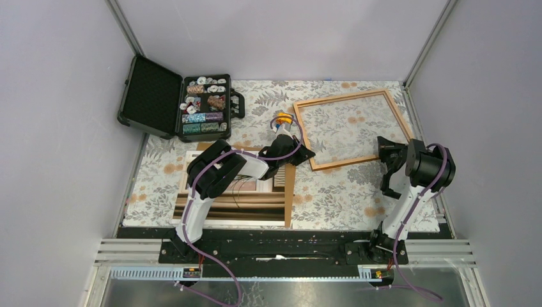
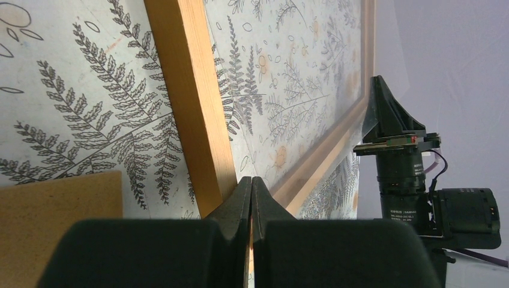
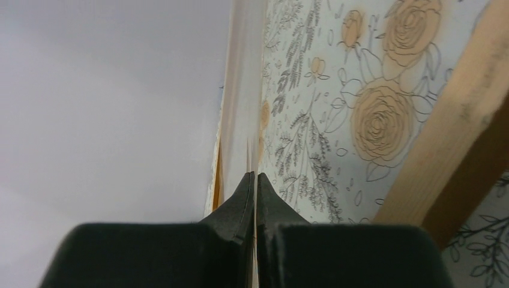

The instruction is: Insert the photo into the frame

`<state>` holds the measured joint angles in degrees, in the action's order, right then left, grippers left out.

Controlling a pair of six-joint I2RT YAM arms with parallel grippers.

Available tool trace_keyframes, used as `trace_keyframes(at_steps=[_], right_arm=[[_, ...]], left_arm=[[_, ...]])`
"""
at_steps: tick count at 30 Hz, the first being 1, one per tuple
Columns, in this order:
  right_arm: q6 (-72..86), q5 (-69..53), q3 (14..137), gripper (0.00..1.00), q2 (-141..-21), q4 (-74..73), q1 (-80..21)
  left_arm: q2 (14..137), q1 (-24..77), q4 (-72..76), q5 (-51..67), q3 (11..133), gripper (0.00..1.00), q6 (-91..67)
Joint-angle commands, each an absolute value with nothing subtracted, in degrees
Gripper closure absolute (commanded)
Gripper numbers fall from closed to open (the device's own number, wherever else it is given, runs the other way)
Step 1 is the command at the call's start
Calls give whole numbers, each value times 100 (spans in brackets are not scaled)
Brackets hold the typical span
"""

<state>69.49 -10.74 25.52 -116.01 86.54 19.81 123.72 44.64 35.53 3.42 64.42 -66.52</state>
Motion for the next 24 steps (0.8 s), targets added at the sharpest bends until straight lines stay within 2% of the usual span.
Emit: trace_keyframes(at_steps=[1, 14, 24], right_arm=[[7052, -780, 2668, 100, -11745, 9424, 1843], [7206, -612, 2582, 100, -11449, 8580, 1670], [7216, -463, 2679, 100, -10891, 7105, 1600]], left_arm=[[12446, 4403, 2571, 22, 6272, 100, -6372], [12489, 4399, 2558, 19, 6311, 100, -6407], [12464, 4399, 2596, 18, 6285, 100, -6416]])
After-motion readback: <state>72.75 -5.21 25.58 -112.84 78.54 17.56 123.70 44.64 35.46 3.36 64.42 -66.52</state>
